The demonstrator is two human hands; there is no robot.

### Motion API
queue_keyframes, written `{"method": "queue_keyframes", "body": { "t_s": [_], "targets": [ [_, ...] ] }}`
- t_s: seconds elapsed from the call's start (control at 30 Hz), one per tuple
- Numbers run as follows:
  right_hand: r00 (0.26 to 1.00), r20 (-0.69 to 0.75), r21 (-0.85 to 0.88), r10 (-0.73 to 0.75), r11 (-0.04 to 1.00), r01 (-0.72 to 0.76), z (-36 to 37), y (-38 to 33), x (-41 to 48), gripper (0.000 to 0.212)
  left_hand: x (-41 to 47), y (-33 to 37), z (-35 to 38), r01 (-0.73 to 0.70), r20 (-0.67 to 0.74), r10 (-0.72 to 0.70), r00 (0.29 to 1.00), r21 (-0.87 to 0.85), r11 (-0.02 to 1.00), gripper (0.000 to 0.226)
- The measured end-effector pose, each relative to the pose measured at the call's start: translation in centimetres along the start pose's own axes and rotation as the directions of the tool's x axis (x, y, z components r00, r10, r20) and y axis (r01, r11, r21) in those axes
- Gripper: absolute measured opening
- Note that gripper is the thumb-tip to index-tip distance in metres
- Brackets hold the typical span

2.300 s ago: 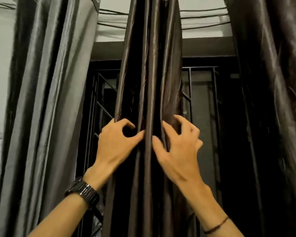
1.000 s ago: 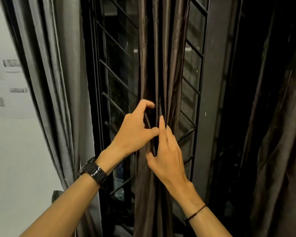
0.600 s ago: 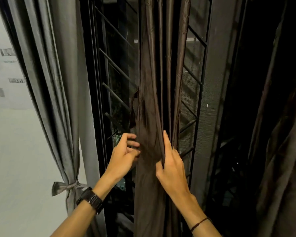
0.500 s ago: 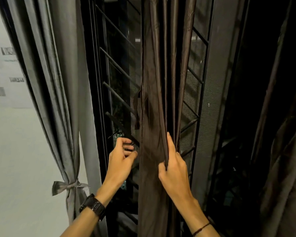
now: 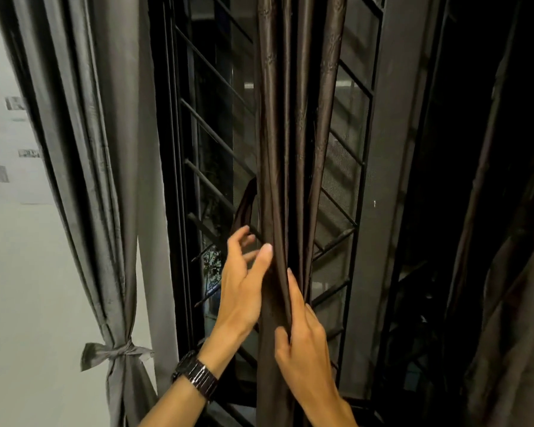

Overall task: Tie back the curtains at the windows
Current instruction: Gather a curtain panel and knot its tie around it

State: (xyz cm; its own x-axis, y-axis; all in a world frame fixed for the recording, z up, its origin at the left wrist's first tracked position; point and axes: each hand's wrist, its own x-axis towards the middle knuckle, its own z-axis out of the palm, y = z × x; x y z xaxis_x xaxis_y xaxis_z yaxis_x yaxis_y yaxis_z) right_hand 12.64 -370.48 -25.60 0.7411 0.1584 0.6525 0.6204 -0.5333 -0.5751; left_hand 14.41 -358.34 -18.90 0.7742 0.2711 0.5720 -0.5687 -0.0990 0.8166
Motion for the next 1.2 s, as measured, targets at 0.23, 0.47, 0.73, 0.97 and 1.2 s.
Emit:
{"method": "queue_keyframes", "body": {
  "t_s": [0.23, 0.47, 0.73, 0.97, 1.2],
  "targets": [
    [1.000, 0.026, -0.030, -0.011, 0.999, 0.012, -0.6, 0.3, 0.2, 0.108, 7.6, 3.5, -0.8, -0.086, -0.132, 0.107, 0.985, 0.156, 0.984, 0.077],
    [0.997, 0.080, -0.032, -0.021, 0.999, 0.024, -0.5, 0.0, 0.4, 0.107, 12.5, 4.4, -1.5, -0.188, 0.110, 0.160, 0.981, 0.346, 0.919, 0.049],
    [0.990, 0.133, -0.122, -0.046, 0.991, 0.063, -0.2, -0.2, 0.8, 0.113, 14.1, 5.5, -1.4, -0.117, 0.056, 0.102, 0.993, 0.466, 0.877, 0.014],
    [0.981, 0.185, -0.247, -0.061, 0.963, 0.107, 0.5, -1.8, 2.3, 0.102, 8.2, 8.7, 0.5, 0.081, 0.298, -0.015, 0.954, -0.210, 0.974, 0.049],
    [0.962, 0.261, -0.370, -0.079, 0.912, 0.175, 2.0, -1.6, 3.7, 0.089, 8.1, 7.6, 1.8, -0.106, 0.082, 0.090, 0.993, 0.216, 0.971, 0.061]
  ]
}}
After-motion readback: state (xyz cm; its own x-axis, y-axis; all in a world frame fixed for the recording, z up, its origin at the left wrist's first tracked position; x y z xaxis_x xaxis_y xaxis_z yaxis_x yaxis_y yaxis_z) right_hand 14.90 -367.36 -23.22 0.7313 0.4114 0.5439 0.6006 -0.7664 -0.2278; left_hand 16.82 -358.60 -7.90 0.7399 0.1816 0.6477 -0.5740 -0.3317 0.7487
